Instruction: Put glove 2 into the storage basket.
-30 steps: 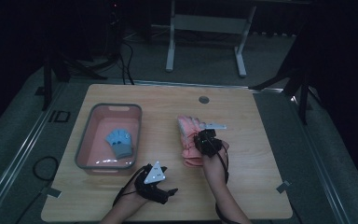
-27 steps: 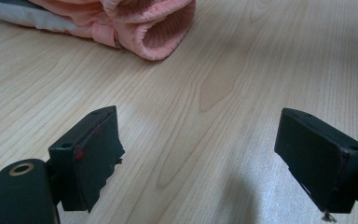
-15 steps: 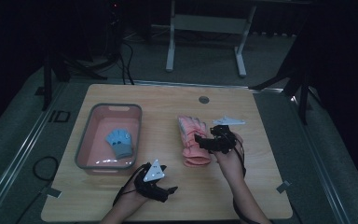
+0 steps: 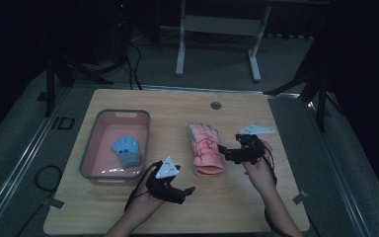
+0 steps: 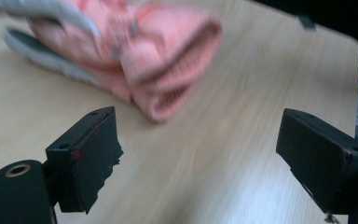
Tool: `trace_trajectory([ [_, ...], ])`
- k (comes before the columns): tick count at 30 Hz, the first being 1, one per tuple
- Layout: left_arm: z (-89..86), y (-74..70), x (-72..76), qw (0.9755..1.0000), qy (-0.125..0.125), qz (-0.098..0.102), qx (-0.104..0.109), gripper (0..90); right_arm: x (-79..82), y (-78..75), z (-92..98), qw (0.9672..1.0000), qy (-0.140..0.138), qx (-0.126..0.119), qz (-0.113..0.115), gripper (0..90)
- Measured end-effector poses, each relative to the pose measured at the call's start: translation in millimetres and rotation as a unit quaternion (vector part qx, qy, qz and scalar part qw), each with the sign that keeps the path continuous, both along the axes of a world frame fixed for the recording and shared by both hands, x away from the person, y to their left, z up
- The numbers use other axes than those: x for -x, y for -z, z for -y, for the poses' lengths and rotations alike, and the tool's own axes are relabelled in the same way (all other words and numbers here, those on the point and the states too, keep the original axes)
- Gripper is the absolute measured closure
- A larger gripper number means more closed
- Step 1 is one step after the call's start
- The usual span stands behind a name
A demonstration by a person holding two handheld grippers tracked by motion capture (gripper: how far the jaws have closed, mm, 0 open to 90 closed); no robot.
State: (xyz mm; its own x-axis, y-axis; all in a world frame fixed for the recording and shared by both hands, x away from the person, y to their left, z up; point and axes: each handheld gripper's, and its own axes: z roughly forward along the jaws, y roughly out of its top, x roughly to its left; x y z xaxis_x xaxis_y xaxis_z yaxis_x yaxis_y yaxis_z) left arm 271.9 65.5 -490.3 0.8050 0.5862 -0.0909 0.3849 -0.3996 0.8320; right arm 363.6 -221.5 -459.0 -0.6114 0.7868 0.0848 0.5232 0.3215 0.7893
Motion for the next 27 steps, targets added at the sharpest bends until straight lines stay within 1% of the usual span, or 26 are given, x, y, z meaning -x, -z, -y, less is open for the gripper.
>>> trace_trajectory([
  [1,1.5,-5.4,-2.9,1.0,-0.001,0.005,-0.001,13.5,0.2,-0.4,2.5,1.0,0.001,-0.005,-0.006,13.1],
  [3,6.0,-14.8,-9.2,0.9998,-0.01,0.015,-0.006,13.8,0.8,-1.9,4.4,1.0,0.002,-0.003,-0.009,11.7],
  [4,8.1,-18.9,-12.9,0.9997,-0.011,0.021,-0.008,13.9,0.9,-2.9,5.1,0.9999,0.001,-0.009,-0.008,11.7],
  [5,10.5,-22.5,-16.5,0.9996,-0.014,0.022,-0.005,14.0,0.8,-3.7,5.9,0.9996,-0.007,-0.025,-0.014,11.3],
  [6,12.6,-26.0,-20.6,0.9996,-0.014,0.023,-0.006,14.0,0.4,-4.2,6.4,0.9991,-0.016,-0.035,-0.02,11.1],
  [7,15.2,-29.0,-24.2,0.9995,-0.017,0.026,-0.005,14.1,0.1,-4.4,6.1,0.9991,-0.019,-0.033,-0.015,11.4],
  [8,17.8,-31.6,-28.0,0.9993,-0.021,0.03,-0.007,14.1,0.0,-4.9,5.5,0.9995,-0.018,-0.026,-0.008,15.9],
  [9,20.5,-34.1,-31.8,0.9991,-0.026,0.032,-0.01,14.5,-0.4,-5.4,5.1,0.9996,-0.022,-0.019,-0.003,23.0],
  [10,22.6,-36.4,-35.7,0.999,-0.028,0.034,-0.009,14.5,-1.5,-5.8,4.4,0.9996,-0.023,-0.015,-0.005,30.5],
  [11,24.5,-38.6,-39.4,0.9987,-0.032,0.038,-0.011,14.9,-3.3,-6.0,3.9,0.9997,-0.021,-0.012,-0.007,39.9],
  [12,26.5,-40.6,-43.7,0.9987,-0.034,0.038,-0.011,17.0,-5.0,-6.3,3.3,0.9997,-0.021,-0.011,-0.009,47.8],
  [14,30.3,-43.6,-53.2,0.9987,-0.034,0.037,-0.012,23.6,-9.4,-6.5,0.5,0.9995,-0.028,-0.013,-0.012,56.6],
  [15,31.5,-44.6,-57.7,0.9985,-0.037,0.039,-0.009,29.3,-10.8,-7.0,-1.6,0.9996,-0.027,-0.009,-0.008,59.3],
  [16,32.5,-45.2,-62.7,0.9984,-0.043,0.038,-0.005,37.3,-12.5,-7.4,-3.8,0.9997,-0.024,-0.007,-0.004,60.0],
  [17,33.8,-45.1,-67.9,0.9982,-0.05,0.034,-0.004,40.7,-14.5,-7.4,-6.0,0.9997,-0.023,-0.005,-0.004,60.9],
  [18,34.9,-44.7,-72.9,0.9976,-0.057,0.037,-0.011,46.7,-16.7,-6.7,-8.1,0.9997,-0.024,-0.004,-0.006,61.9],
  [19,36.4,-43.6,-77.5,0.997,-0.065,0.039,-0.016,49.6,-18.7,-5.3,-10.2,0.9997,-0.023,-0.005,-0.008,61.7],
  [22,41.3,-37.7,-90.7,0.9961,-0.085,0.016,-0.018,49.3,-23.3,2.8,-15.9,0.9996,-0.019,-0.003,-0.018,56.1],
  [23,44.0,-35.0,-94.6,0.9954,-0.091,0.009,-0.027,45.9,-24.3,6.0,-17.2,0.9995,-0.018,-0.004,-0.024,54.4],
  [24,46.5,-31.3,-99.0,0.9951,-0.093,-0.005,-0.034,40.9,-25.7,9.6,-18.1,0.9994,-0.017,-0.004,-0.031,52.7],
  [25,49.0,-27.0,-102.9,0.9942,-0.096,-0.022,-0.043,36.5,-26.9,13.5,-19.0,0.9993,-0.011,-0.002,-0.035,51.7],
  [26,49.0,-27.0,-102.9,0.9942,-0.096,-0.022,-0.043,33.8,-26.9,13.5,-19.0,0.9993,-0.011,-0.002,-0.035,51.7],
  [27,51.0,-22.3,-105.8,0.9925,-0.106,-0.029,-0.054,33.8,-28.2,17.4,-19.6,0.999,-0.009,-0.001,-0.043,50.8],
])
